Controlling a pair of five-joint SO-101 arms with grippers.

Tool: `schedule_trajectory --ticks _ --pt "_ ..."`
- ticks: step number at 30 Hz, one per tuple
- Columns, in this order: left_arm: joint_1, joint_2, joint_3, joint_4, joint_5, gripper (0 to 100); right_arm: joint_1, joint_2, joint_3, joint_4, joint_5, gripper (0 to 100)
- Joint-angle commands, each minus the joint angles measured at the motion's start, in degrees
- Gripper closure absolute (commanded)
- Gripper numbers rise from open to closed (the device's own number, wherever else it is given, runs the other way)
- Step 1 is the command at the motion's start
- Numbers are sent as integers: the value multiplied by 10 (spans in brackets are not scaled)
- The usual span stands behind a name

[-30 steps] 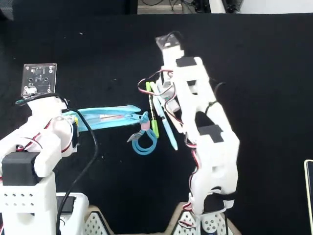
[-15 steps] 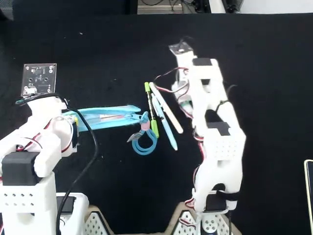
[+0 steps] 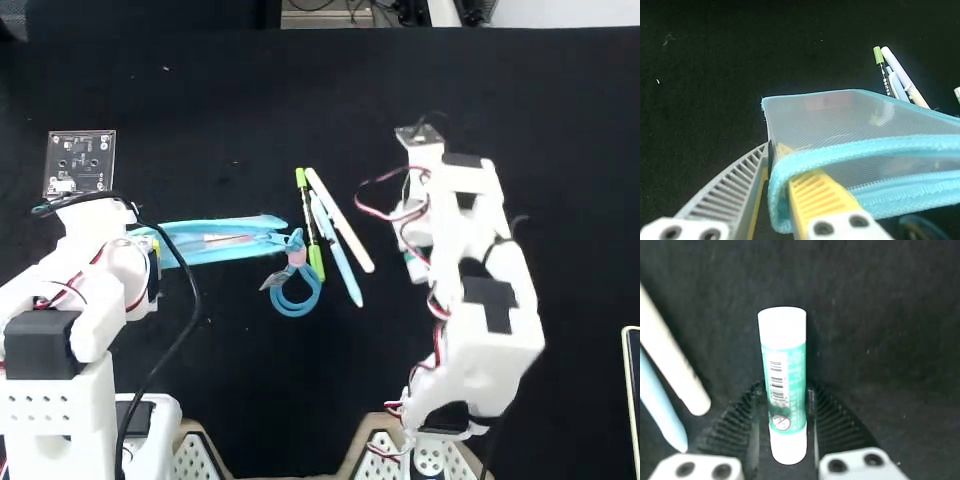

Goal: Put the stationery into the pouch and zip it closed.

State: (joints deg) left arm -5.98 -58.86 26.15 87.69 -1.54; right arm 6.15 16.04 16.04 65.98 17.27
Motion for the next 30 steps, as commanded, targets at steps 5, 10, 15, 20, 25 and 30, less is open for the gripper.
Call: schedule_trajectory --ticks 5,10,15,20,25,30 --pt "0 2 1 -4 3 970 -61 -99 25 40 32 804" --pt "0 2 1 -4 3 970 -69 -73 -38 45 10 848" --pt "0 2 1 -4 3 970 -69 17 -134 47 11 792" --pt "0 2 2 -4 3 970 -63 124 -223 55 12 793" --pt "0 2 2 -4 3 970 -53 207 -305 122 42 825" --pt "0 2 2 -4 3 970 -36 208 -357 215 43 978"
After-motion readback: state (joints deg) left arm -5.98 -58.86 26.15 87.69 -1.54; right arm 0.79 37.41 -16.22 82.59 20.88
